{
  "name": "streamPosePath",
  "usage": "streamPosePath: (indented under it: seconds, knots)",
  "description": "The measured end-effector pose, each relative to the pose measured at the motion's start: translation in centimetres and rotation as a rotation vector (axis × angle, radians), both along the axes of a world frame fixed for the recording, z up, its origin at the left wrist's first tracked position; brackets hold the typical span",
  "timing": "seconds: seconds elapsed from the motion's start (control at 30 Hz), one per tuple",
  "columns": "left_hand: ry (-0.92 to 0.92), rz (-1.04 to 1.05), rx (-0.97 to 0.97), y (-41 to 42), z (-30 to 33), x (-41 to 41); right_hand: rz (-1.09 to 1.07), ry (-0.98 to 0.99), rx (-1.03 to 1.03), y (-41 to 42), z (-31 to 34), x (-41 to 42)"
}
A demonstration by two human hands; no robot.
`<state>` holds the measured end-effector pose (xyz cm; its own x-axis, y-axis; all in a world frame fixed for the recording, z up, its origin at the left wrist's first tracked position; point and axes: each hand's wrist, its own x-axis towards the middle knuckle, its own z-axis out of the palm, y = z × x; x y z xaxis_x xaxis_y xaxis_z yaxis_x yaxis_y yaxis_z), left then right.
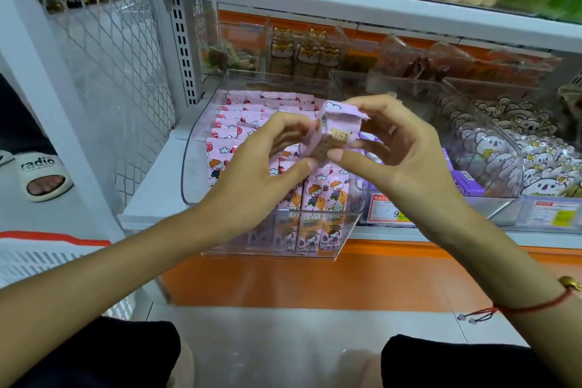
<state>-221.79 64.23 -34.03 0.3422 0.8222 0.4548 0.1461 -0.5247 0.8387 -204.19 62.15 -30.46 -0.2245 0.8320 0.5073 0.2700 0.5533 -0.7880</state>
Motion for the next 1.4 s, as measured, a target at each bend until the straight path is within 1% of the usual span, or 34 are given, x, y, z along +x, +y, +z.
streamPosePath:
  seconds: [0.13,0.27,0.33,0.43,0.5,0.57,0.63,0.67,0.7,0.77,0.87,1.0,1.03,1.1,1.17,1.23,1.33,1.4]
  knots:
    - [0.010,0.020,-0.019,0.1,-0.1,0.0,-0.051,0.001,-0.026,0.0,0.0,0.0]
    - [0.012,0.117,0.015,-0.1,0.0,0.2,-0.227,0.025,-0.073,0.0,-0.1,-0.3]
    - [0.019,0.143,0.009,-0.4,0.0,0.4,-0.272,0.053,-0.120,0.1,0.0,-0.5]
    - [-0.020,0.083,-0.118,-0.6,0.4,0.6,-0.199,0.096,-0.217,0.4,0.2,0.2]
    - [-0.055,-0.004,-0.238,-0.5,0.8,0.4,-0.089,0.165,-0.304,0.7,0.2,0.8]
    - [-0.035,-0.118,-0.304,-0.4,1.1,0.1,0.023,0.211,-0.378,0.9,0.1,1.3]
    - [-0.041,-0.205,-0.358,-0.2,1.2,-0.1,0.073,0.209,-0.382,1.0,0.0,1.5]
    - [-0.056,-0.212,-0.373,-0.1,1.2,-0.2,0.068,0.182,-0.368,1.1,0.0,1.6]
    - [-0.068,-0.187,-0.359,0.0,1.2,-0.3,0.048,0.135,-0.352,1.1,0.2,1.7]
    - [-0.057,-0.082,-0.250,0.2,1.0,-0.4,-0.008,0.051,-0.340,1.1,0.5,1.8]
    - [-0.020,0.014,-0.111,0.2,0.4,-0.2,-0.054,0.065,-0.348,1.0,0.4,1.6]
    - [0.011,0.026,-0.078,0.3,0.0,0.0,-0.089,0.088,-0.265,0.6,0.3,1.1]
    - [0.050,0.042,-0.059,0.6,0.1,-0.2,-0.110,0.125,-0.257,0.7,0.4,1.2]
    - [0.188,0.118,-0.005,1.7,0.7,-1.2,-0.184,0.271,-0.279,1.2,0.7,1.8]
    - [0.375,0.229,0.086,3.1,1.1,-2.2,-0.266,0.419,-0.299,1.8,0.9,2.7]
    - [0.571,0.317,0.184,4.3,1.1,-2.6,-0.340,0.484,-0.299,2.6,1.0,3.2]
    - [0.825,0.296,0.247,5.3,0.5,-2.0,-0.395,0.438,-0.241,3.7,1.1,3.1]
    - [0.914,0.261,0.235,5.4,0.1,-1.6,-0.409,0.340,-0.199,4.7,1.3,2.4]
